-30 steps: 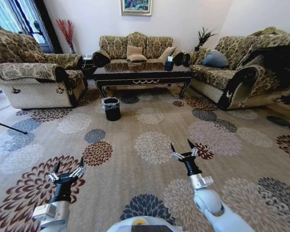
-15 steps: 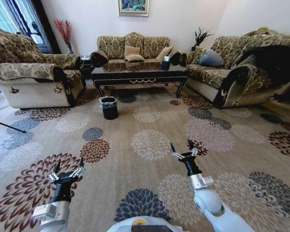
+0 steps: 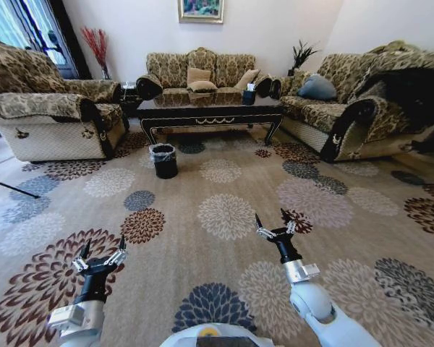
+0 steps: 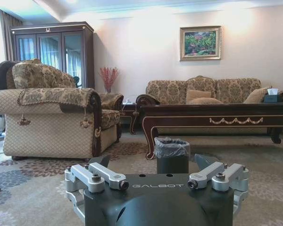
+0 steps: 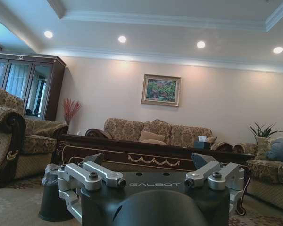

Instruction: Move to the front of the table and pick up the trash from the floor, then place it into the trash bin.

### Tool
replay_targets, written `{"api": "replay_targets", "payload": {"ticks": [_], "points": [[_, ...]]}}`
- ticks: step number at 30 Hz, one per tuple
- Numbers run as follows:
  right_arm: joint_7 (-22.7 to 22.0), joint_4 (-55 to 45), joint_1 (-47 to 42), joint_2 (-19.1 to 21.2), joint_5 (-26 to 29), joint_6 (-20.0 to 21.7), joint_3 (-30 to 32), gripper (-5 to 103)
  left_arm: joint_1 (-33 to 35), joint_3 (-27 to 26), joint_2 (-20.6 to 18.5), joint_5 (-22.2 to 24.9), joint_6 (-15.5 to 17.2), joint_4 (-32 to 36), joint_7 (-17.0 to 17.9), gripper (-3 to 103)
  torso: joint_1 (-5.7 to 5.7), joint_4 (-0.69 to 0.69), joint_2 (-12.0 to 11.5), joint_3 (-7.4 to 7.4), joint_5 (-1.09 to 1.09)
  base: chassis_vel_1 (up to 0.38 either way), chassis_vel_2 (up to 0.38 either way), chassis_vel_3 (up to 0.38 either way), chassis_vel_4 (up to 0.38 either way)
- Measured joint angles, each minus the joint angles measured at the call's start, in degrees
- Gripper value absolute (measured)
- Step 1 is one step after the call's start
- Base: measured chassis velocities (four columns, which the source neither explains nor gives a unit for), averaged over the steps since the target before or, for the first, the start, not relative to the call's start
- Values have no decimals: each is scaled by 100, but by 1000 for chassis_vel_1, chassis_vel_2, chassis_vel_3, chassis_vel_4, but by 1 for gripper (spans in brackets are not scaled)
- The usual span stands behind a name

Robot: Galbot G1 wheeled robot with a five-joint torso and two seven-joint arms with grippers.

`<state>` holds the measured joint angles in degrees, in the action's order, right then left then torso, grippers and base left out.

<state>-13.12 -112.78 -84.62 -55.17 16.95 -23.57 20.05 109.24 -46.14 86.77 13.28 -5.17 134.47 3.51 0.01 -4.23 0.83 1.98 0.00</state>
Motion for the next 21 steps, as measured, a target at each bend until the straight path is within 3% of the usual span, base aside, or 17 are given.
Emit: {"api": "replay_targets", "payload": {"ticks": [21], "points": [[0,0,0,0,0,0,0,100,0,0,0,0,0,0,2,100,66,0,550,485,0,0,0,0,0]]}}
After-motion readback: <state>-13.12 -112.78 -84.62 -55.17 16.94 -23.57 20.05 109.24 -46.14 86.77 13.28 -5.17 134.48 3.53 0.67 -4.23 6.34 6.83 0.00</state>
